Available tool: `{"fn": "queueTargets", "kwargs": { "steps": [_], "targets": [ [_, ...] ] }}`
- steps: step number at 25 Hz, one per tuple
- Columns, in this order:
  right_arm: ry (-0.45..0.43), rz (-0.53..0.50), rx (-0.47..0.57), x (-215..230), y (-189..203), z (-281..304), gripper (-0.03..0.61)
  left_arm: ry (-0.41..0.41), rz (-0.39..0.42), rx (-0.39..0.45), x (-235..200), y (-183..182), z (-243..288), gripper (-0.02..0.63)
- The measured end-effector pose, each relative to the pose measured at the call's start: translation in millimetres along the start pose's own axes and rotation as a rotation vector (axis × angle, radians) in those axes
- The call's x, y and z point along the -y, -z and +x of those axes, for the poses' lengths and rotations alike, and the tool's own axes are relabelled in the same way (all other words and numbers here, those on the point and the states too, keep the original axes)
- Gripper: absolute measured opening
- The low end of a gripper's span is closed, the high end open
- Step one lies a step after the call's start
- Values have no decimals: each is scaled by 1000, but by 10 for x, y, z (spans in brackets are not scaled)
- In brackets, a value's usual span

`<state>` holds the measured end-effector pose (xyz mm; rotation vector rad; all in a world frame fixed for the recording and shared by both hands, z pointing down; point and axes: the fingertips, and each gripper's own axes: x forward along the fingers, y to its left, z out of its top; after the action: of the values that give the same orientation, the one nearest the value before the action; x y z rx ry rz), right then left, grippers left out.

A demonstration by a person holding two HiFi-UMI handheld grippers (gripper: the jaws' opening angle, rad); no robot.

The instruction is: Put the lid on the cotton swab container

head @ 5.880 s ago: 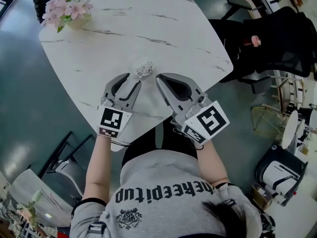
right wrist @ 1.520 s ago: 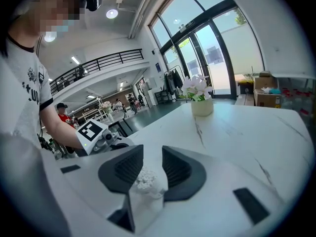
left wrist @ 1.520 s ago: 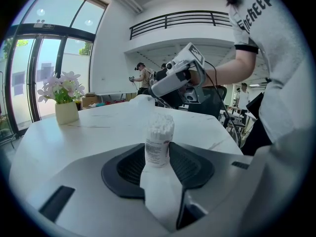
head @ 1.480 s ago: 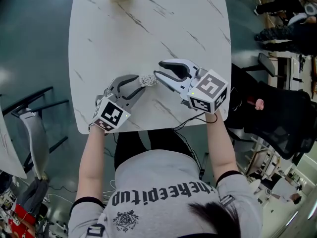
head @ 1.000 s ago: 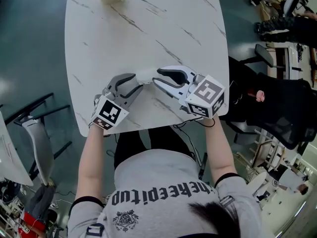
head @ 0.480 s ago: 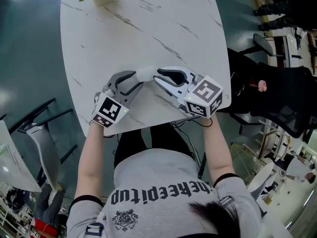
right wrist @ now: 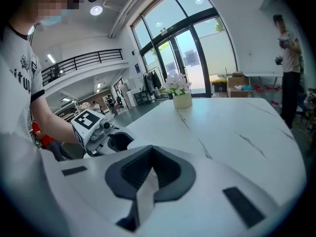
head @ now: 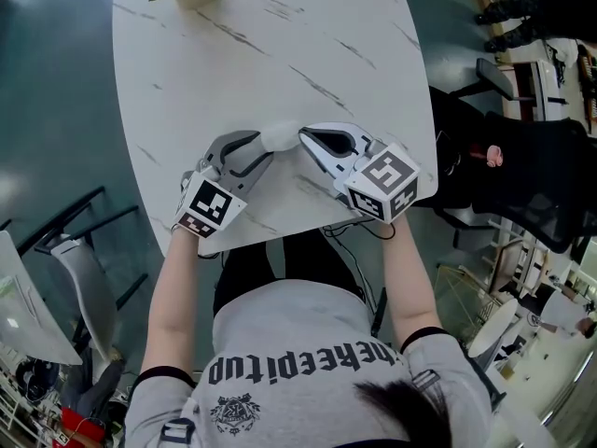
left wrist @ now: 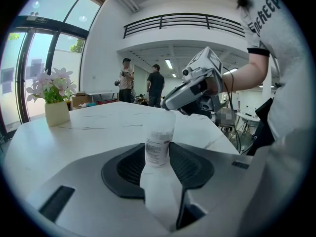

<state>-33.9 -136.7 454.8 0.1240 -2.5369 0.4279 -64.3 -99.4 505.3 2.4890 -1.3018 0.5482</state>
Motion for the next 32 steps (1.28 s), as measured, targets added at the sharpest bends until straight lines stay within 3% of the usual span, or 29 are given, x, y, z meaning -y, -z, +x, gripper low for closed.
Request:
{"fn": "queueTargets", "kwargs": {
  "steps": [9,16,21,32],
  "targets": [
    [45,-46,-31,-14,40,23,9,2,-2,3,13,69,8,164],
    [59,-38,-34,-19,31,9,8,-9,2,4,9,-2,-10,164],
    [48,22,-4,5,28,-1,9,-14,-8,1,5,3,-9,164],
    [105,2,12,-3,23,-8,9,-25,-30,33,13,-54,-155,161]
  ]
}}
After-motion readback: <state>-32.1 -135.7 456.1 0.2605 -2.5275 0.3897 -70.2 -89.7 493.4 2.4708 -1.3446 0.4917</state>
